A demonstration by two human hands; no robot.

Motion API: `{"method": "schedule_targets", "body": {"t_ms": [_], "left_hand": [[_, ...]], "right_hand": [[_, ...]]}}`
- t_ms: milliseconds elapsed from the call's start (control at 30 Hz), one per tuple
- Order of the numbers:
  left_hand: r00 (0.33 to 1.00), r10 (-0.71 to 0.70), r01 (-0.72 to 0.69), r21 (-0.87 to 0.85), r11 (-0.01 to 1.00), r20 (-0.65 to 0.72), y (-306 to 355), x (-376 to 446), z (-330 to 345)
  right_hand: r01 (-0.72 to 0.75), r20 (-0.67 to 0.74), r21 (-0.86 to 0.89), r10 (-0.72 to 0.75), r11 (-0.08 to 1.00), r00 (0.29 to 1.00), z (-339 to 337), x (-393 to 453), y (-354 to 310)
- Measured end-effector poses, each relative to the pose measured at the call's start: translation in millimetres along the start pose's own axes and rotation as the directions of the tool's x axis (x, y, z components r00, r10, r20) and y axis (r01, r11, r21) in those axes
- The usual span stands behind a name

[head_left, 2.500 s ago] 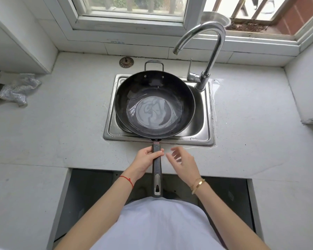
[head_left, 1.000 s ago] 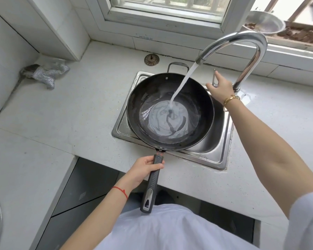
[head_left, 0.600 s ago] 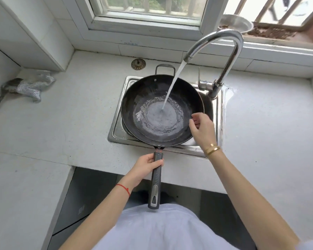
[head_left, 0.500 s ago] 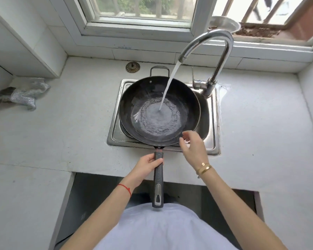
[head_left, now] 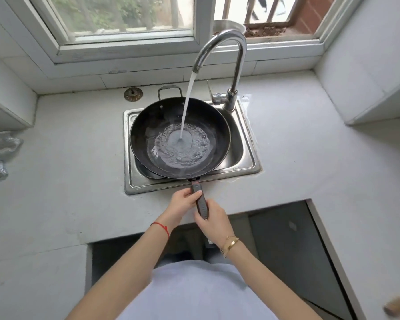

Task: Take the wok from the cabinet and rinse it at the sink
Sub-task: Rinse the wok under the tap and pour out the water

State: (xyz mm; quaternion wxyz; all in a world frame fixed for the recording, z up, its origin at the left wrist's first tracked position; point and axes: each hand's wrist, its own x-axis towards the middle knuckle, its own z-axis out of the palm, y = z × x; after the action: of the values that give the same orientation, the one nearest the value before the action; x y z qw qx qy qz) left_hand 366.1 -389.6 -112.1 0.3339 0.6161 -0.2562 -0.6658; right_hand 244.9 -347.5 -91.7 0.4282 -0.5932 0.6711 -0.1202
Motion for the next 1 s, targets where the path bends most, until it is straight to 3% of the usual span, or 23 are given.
{"method": "schedule_targets", "body": {"t_ms": [167, 400, 700, 867, 1000], "left_hand": [[0.999, -0.035, 0.036, -0.055, 0.998, 0.019, 1, -2, 1], [0.999, -0.048, 0.049, -0.095, 0.994, 0.012, 1, -4, 4], [1.000, -0.008, 0.007, -0.188, 0.982, -0.005, 4, -11, 9], [0.999, 0.038, -0.032, -0.219, 0.975, 0.024, 2, -15, 15], [0.993, 0.113, -0.119, -0.191, 0.974, -0.038, 5, -15, 21]], "right_hand": [[-0.075, -0.002, 0.025, 0.076, 0.997, 0.997, 5, -2, -7], [-0.271, 0.137, 0.281, 0.241, 0.921, 0.961, 0, 5, -21], [-0.174, -0.015, 0.254, 0.184, 0.951, 0.983, 4, -2, -22], [-0.146, -0.003, 0.186, 0.149, 0.972, 0.989, -7, -2, -15], [-0.154, 0.049, 0.260, 0.146, 0.953, 0.988, -17, 1, -13]]}}
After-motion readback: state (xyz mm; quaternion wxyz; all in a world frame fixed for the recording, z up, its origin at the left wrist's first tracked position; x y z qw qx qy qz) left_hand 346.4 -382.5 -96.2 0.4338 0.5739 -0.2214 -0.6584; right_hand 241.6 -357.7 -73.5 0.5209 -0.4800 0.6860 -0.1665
